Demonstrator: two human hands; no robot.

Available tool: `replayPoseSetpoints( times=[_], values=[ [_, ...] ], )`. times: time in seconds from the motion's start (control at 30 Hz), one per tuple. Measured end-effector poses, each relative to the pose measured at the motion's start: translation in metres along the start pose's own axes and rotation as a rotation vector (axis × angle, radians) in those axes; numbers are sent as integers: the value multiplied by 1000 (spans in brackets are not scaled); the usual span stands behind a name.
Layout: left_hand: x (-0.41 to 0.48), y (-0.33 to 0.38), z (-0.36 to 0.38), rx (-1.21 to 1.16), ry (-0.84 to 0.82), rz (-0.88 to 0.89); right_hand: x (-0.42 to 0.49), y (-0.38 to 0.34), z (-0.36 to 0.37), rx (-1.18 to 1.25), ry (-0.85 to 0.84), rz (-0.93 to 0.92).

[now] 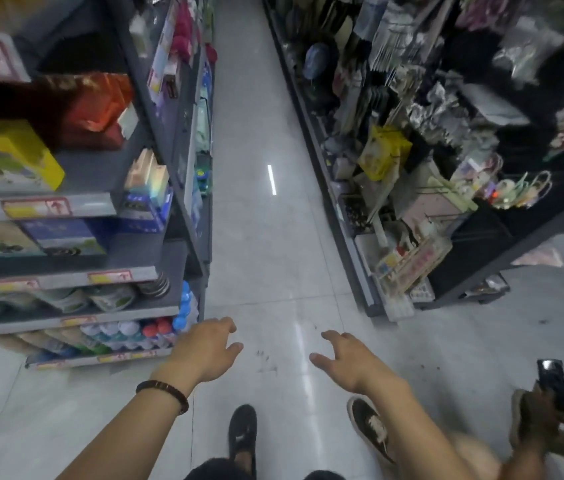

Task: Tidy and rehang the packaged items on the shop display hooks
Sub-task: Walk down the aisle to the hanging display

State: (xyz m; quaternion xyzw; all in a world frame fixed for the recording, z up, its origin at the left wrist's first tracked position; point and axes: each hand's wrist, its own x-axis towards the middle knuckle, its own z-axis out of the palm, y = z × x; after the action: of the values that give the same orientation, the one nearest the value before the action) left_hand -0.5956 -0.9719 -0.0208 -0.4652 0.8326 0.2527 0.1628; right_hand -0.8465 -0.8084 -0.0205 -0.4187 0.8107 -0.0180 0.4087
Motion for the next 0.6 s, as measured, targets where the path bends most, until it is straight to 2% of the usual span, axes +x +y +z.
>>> replayPoseSetpoints(
  times=[0.23,0.6],
  values=[
    [136,37,-103,69,15,74,110,-34,-117,14,87,-37],
    [364,114,-199,95,-8,30,306,0,-299,25,88,-58]
  ],
)
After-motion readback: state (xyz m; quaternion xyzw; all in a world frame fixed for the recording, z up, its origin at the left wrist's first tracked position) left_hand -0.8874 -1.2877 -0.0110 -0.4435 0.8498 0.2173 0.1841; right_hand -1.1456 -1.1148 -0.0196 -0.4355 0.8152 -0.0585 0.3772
